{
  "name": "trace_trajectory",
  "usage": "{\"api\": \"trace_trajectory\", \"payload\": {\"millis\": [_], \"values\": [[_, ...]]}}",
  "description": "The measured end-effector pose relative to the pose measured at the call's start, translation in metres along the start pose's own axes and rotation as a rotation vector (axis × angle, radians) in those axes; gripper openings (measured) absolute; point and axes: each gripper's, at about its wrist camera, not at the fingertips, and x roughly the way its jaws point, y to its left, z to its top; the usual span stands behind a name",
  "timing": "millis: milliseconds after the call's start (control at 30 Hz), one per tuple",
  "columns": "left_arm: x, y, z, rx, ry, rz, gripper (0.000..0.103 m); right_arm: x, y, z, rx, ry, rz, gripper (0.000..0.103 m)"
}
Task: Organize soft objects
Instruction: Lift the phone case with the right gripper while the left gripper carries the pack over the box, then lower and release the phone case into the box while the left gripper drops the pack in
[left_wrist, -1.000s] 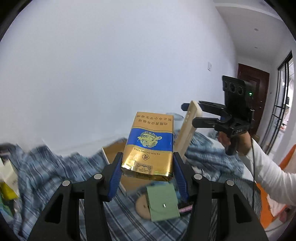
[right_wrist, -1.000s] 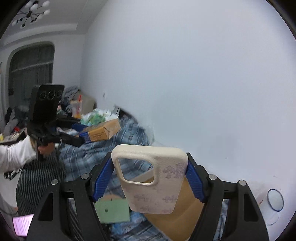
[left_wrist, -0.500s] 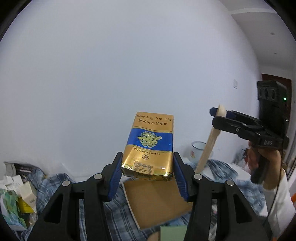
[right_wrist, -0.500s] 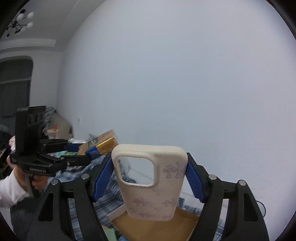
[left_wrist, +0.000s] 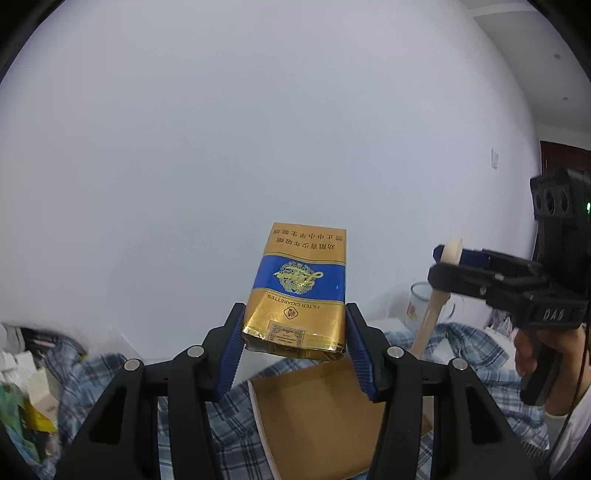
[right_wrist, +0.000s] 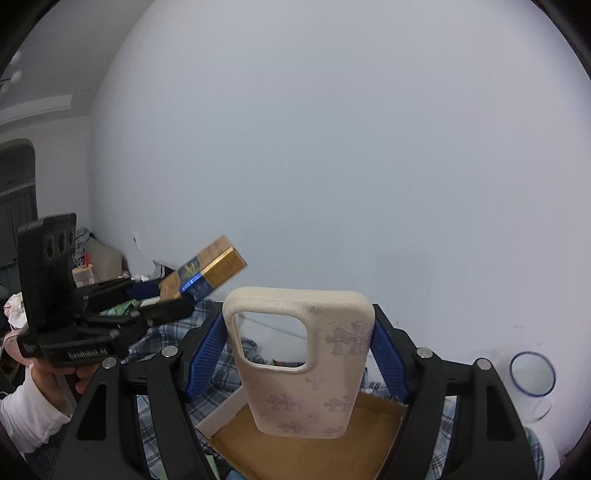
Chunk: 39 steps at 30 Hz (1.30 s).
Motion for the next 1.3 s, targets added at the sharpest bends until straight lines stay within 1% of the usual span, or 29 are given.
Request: {"api": "trace_trajectory", "payload": {"millis": [100,167,300,400,500,667,800,933,1033,1100,1133,1167,1300], "values": [[0.017,0.005,-0.016,0.001,0.024,0.022,0.054,0.017,-0.001,-0.009,0.016,0.046,0.000,0.073],[0.025,0.007,-0.023,-0.001,0.054,0.049,0.054,0.023,-0.005,-0.011,0.025,0.070,-0.001,0.073],[0.044,0.011,-0.035,-0.027,0.088,0.042,0.054,0.039,-0.013,-0.022,0.049,0.132,-0.009,0.073],[0.053,0.008,-0.047,-0.016,0.109,0.046,0.054,0.050,-0.019,-0.033,0.080,0.185,-0.006,0.073],[0.069,0.002,-0.055,-0.001,0.134,0.054,0.054,0.064,-0.032,-0.043,0.109,0.241,-0.020,0.073],[0.083,-0.001,-0.070,0.017,0.176,0.065,0.054,0.082,-0.050,-0.064,0.173,0.342,-0.040,0.072],[0.086,0.000,-0.080,0.018,0.203,0.061,0.055,0.085,-0.057,-0.069,0.226,0.350,-0.026,0.072],[0.085,-0.006,-0.082,0.021,0.211,0.071,0.055,0.091,-0.057,-0.073,0.223,0.347,-0.050,0.071],[0.087,-0.011,-0.086,0.042,0.221,0.091,0.055,0.100,-0.059,-0.081,0.225,0.365,-0.042,0.068],[0.091,-0.013,-0.091,0.057,0.249,0.105,0.055,0.107,-0.057,-0.086,0.217,0.393,-0.041,0.063],[0.092,-0.014,-0.092,0.057,0.257,0.103,0.055,0.109,-0.056,-0.087,0.211,0.406,-0.046,0.054],[0.093,-0.014,-0.093,0.055,0.265,0.098,0.055,0.112,-0.054,-0.088,0.208,0.416,-0.047,0.050],[0.097,-0.019,-0.098,0.065,0.288,0.086,0.055,0.118,-0.055,-0.097,0.210,0.442,-0.039,0.048]]}}
